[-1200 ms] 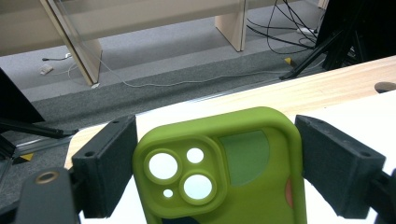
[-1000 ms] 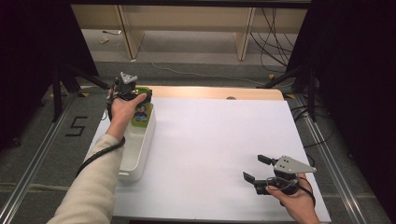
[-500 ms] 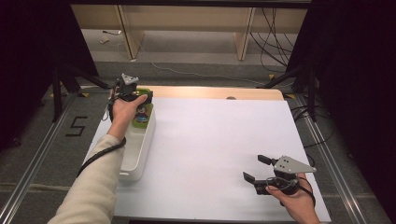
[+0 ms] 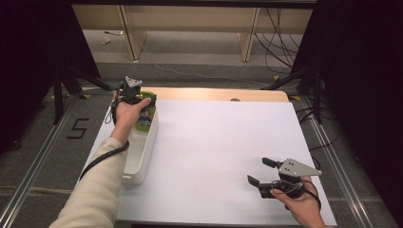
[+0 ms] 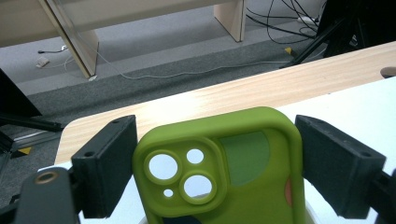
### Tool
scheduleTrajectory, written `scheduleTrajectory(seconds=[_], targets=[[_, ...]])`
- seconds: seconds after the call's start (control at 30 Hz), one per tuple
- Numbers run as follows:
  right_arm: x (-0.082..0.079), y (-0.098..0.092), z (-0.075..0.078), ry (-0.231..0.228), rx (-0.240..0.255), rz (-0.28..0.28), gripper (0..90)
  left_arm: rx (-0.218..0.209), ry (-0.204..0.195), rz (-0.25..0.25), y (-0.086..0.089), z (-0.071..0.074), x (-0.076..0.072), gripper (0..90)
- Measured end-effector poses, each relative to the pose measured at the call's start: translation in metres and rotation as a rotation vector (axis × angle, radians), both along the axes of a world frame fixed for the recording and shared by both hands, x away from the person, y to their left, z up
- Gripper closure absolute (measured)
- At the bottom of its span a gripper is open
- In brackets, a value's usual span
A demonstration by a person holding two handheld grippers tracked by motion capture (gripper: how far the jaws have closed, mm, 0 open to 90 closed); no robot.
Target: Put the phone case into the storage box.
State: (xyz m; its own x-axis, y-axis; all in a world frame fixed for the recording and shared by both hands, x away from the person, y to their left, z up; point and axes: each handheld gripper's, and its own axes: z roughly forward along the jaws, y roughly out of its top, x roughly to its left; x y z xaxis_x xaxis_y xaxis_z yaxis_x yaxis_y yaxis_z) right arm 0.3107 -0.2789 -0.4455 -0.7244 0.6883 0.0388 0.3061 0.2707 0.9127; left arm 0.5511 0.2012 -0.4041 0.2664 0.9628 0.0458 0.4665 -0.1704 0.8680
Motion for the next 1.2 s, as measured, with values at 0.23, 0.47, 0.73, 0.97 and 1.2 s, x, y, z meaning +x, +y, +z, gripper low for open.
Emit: scheduleTrajectory(seconds=[0.23,0.47,0.73,0.97,1.2], targets=[[0.0001,0.0000,-0.0001,0.001,-0.001,0.000,16.0,0.004,0.006,0.002,-0.0005,-0.0028,0.0009,15.5],[0.0001,0.0001,-0.0002,0.002,0.001,0.000,16.0,0.005,0.010,0.002,-0.0011,-0.0032,0.0017,15.4],[0.0002,0.0000,-0.0002,0.002,0.000,0.000,16.0,0.009,0.015,0.001,-0.0017,-0.0044,0.0026,15.4],[0.0003,0.0000,-0.0003,0.003,0.000,0.001,16.0,0.009,0.019,0.002,-0.0019,-0.0050,0.0023,15.3],[0.0002,-0.0001,-0.0003,0.002,0.000,0.000,15.9,0.013,0.021,0.002,-0.0013,-0.0063,0.0004,15.3]])
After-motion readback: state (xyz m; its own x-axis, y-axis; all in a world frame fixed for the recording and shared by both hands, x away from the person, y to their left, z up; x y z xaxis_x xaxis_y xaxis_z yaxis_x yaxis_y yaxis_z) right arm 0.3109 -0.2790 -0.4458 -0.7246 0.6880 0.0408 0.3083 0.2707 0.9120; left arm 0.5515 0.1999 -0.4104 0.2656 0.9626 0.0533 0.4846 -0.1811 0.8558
